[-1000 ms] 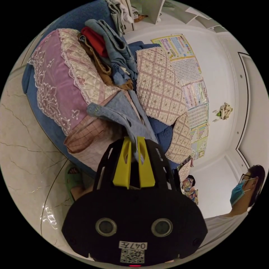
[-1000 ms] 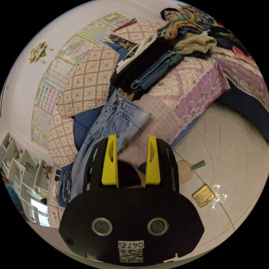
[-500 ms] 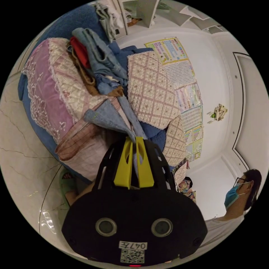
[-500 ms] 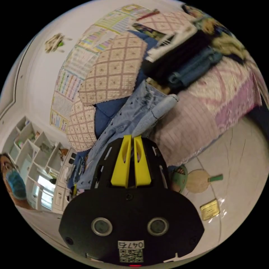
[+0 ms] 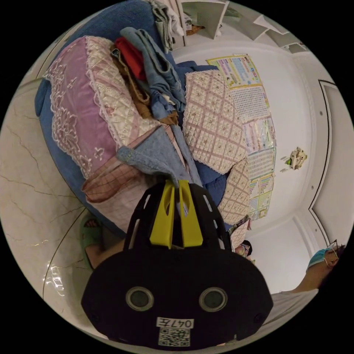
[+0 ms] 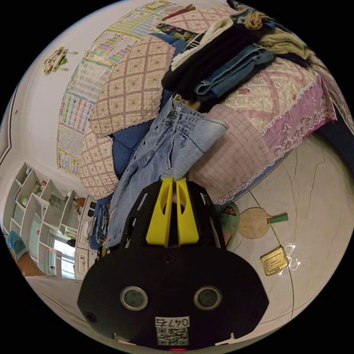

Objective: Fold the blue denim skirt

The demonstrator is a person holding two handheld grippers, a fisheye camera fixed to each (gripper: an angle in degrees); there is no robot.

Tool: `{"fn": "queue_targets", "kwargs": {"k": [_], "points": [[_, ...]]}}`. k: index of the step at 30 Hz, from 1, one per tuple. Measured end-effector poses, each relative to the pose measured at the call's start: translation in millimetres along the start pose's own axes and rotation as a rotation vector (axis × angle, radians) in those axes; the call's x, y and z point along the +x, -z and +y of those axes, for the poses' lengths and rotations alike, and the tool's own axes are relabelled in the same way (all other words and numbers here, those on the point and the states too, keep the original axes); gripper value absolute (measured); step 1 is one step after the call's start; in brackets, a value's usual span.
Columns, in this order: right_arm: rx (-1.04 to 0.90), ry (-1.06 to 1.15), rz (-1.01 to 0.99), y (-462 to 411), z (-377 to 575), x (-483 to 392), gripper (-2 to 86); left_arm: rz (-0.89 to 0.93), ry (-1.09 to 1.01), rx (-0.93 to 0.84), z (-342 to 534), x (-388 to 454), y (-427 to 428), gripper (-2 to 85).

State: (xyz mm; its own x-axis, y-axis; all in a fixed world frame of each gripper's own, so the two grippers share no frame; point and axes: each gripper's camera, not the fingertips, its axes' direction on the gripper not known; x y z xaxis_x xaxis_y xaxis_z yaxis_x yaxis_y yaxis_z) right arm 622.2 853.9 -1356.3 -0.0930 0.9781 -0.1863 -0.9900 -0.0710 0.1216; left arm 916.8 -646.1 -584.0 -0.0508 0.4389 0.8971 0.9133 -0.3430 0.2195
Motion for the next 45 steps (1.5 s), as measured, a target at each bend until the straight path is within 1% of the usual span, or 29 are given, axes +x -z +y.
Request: {"fn": "queue_targets", "kwargs": {"k": [4, 7, 10, 12, 14, 16, 21, 28, 32, 36, 41, 45], "points": [[0.005, -0.016, -0.021, 2.4, 0.9, 5.4, -0.7, -0.038, -0.013, 0.002, 4.4, 2.6, 10.7, -0.9], [0.023, -0.014, -0.05, 5.0, 0.8, 7.3, -0.1, -0.021, 0.001, 0.021, 8.6, -1.4, 15.9, -0.9], [0.047, 0.002, -0.065, 8.2, 1.3, 5.6, 3.2, -0.013, 0.015, 0.03, 12.7, -5.3, 15.6, -0.9], [0.027, 0.002, -0.028, 6.3, 0.4, 2.4, 7.5, -0.016, 0.014, 0.033, 14.3, -5.7, 15.1, -0.9], [-0.001, 0.0, -0.014, 2.9, -1.0, 0.9, 8.0, -0.016, 0.011, 0.036, 15.1, -5.8, 14.8, -0.9], [-0.011, -0.013, -0.03, 0.5, -2.1, 0.9, 7.1, -0.015, 0.011, 0.04, 15.9, -7.0, 15.4, -0.8], [-0.03, -0.027, -0.137, -7.0, -4.9, -2.3, 0.0, -0.009, 0.016, 0.042, 16.9, -11.1, 18.5, -0.8], [-0.021, 0.018, -0.157, -8.9, -11.1, -25.2, -0.8, 0.019, 0.017, 0.063, 15.2, -19.2, 23.6, -0.9], [-0.004, 0.084, -0.139, -5.4, -18.2, -52.0, -0.8, 0.031, 0.008, 0.068, 11.1, -22.3, 27.0, -0.9], [0.046, 0.25, -0.058, 0.5, -29.0, -106.4, -0.9, 0.071, -0.049, 0.082, -1.7, -16.3, 28.6, -0.9], [0.134, 0.425, -0.119, 18.3, -67.5, -171.5, -0.9, 0.138, -0.149, 0.104, -34.2, 9.7, 29.1, -0.9], [0.194, 0.534, -0.091, 34.0, -87.9, -222.9, -0.9, 0.183, -0.223, 0.139, -57.0, 37.2, 37.0, -0.9]]}}
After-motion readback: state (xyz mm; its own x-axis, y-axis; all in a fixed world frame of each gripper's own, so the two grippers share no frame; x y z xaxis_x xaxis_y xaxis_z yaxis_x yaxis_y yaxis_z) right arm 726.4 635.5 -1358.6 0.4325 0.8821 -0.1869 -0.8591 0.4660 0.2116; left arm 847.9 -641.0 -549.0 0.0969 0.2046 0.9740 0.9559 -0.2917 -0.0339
